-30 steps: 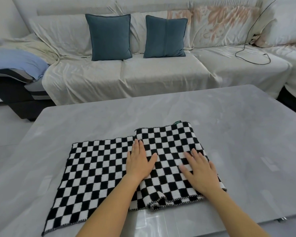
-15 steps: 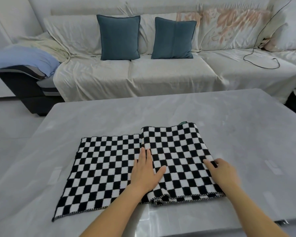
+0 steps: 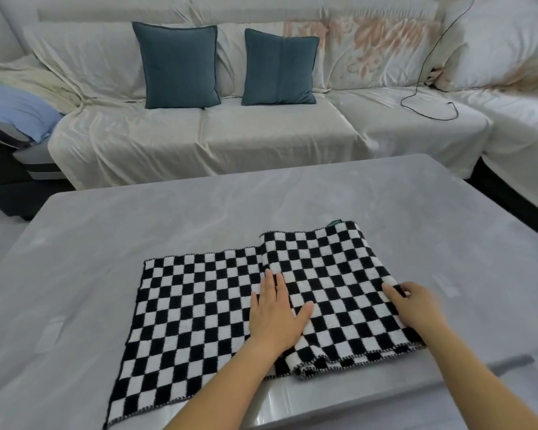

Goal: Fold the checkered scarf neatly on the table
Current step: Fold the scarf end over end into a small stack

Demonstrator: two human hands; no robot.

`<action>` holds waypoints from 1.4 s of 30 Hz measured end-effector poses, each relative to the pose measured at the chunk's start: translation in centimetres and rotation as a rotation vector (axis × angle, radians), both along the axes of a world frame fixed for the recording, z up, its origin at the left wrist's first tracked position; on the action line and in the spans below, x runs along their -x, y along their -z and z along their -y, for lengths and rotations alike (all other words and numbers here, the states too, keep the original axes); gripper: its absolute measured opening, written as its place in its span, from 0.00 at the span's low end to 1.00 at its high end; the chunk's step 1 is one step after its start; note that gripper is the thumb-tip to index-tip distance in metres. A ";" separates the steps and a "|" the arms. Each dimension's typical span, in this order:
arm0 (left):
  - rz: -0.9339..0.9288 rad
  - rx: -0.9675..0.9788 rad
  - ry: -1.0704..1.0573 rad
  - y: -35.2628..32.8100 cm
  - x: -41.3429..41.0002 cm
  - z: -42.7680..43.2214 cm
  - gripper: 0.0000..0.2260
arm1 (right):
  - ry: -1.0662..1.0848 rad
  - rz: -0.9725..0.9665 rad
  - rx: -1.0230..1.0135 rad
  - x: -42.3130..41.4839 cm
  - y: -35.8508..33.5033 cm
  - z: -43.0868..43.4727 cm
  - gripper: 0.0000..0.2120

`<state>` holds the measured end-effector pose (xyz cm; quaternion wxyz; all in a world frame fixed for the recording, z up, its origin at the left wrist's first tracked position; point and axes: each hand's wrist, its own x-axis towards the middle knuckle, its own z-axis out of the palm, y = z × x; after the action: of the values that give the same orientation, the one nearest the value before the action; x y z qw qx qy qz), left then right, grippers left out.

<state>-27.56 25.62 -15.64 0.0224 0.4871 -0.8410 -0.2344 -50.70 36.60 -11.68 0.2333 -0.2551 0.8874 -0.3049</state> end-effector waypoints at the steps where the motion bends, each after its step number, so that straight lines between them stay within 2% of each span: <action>1: 0.004 -0.004 0.006 -0.1 -0.2 0.3 0.41 | 0.011 0.063 0.050 -0.4 -0.2 -0.1 0.17; 4: -0.058 -0.062 0.030 -0.4 -0.6 1.2 0.41 | 0.054 0.249 0.163 -1.5 -0.9 -0.6 0.17; 9: -0.472 -0.322 -0.005 -2.4 -0.7 1.7 0.46 | 0.090 0.457 0.386 -3.8 -3.4 -0.7 0.18; 13: -0.571 -0.382 -0.004 -3.5 -1.0 0.8 0.44 | 0.078 0.577 0.547 -7.4 -5.9 0.4 0.14; 16: -0.689 -0.499 -0.074 -4.5 -1.6 0.6 0.43 | 0.045 0.507 0.590 -10.1 -6.7 1.6 0.12; 19: -0.822 -0.618 -0.220 -6.0 -2.5 1.4 0.35 | -0.012 0.372 0.556 -12.9 -7.3 3.2 0.19; 21: -0.895 -0.636 -0.292 -6.8 -3.4 2.2 0.33 | -0.063 0.275 0.522 -15.1 -7.8 4.2 0.21; 24: -0.944 -0.610 -0.346 -7.3 -5.2 3.4 0.32 | -0.170 0.179 0.501 -18.2 -8.1 5.3 0.19; 30: -1.064 -0.605 -0.392 -8.7 -8.0 4.7 0.33 | -0.352 0.126 0.417 -24.6 -6.6 6.3 0.19; 32: -1.039 -0.593 -0.446 -8.5 -8.7 5.2 0.45 | -0.411 0.162 0.414 -26.2 -6.2 6.2 0.15; 33: -1.005 -0.565 -0.475 -8.3 -9.1 5.4 0.46 | -0.439 0.195 0.413 -26.6 -6.1 6.2 0.14; 35: -0.948 -0.505 -0.511 -7.7 -9.7 5.7 0.34 | -0.457 0.252 0.413 -26.8 -6.1 6.2 0.16; 37: -0.901 -0.442 -0.512 -7.0 -10.0 5.8 0.25 | -0.399 0.202 0.428 -25.8 -6.1 6.2 0.19; 40: -0.847 -0.336 -0.515 -6.7 -10.4 5.8 0.24 | -0.322 0.053 0.417 -23.0 -5.4 6.0 0.21; 42: -0.819 -0.261 -0.521 -6.9 -11.2 6.0 0.23 | -0.358 -0.028 0.359 -21.4 -4.3 5.9 0.24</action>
<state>-16.33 19.66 -8.76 0.3473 0.5477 -0.5775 -0.4960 -29.30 30.66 -7.40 0.2222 -0.4499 0.7627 -0.4080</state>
